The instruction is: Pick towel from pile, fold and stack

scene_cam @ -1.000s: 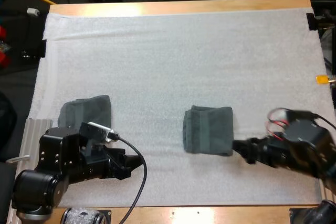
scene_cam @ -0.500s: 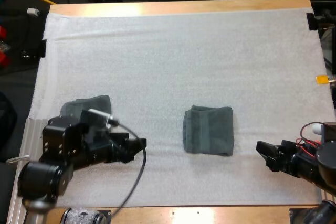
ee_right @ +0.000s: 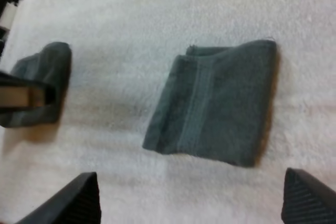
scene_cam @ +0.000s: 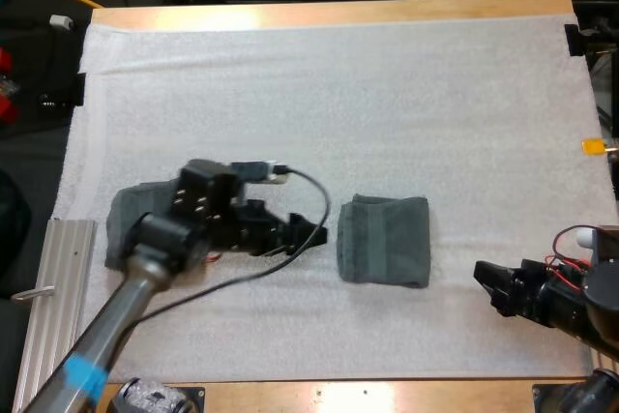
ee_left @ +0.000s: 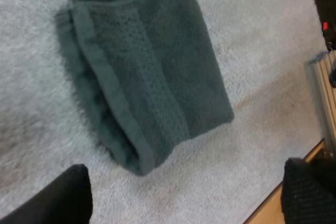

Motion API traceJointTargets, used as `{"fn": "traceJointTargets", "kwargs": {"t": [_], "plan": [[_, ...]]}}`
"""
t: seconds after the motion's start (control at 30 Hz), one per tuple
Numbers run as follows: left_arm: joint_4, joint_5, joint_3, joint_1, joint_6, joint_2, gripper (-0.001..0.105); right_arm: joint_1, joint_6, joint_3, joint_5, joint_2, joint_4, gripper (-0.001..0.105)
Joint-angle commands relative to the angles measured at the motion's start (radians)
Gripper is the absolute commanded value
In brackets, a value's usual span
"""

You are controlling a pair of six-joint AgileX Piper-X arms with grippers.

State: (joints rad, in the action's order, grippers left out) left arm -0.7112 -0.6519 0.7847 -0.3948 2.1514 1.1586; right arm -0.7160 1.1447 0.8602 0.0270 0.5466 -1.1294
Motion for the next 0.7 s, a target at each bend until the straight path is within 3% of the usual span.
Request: {"fn": "traceJointTargets", "kwargs": {"t": [0.0,0.2,0.53,0.67], "plan": [[0.048,0.014,-0.001,-0.022,0.034,0.042,0.071,0.003,0.005,0.002,0.007,0.000,-0.025,0.069],[0.155,0.020,-0.001,-0.077,0.080,0.210,0.071,0.003,0.005,0.002,0.007,0.000,-0.081,0.069],[0.220,0.017,-0.001,-0.080,0.097,0.413,0.071,0.003,0.005,0.002,0.021,0.000,-0.117,0.069],[0.241,-0.024,0.000,-0.080,0.097,0.455,0.071,0.003,0.005,0.002,0.022,0.000,-0.119,0.069]]}}
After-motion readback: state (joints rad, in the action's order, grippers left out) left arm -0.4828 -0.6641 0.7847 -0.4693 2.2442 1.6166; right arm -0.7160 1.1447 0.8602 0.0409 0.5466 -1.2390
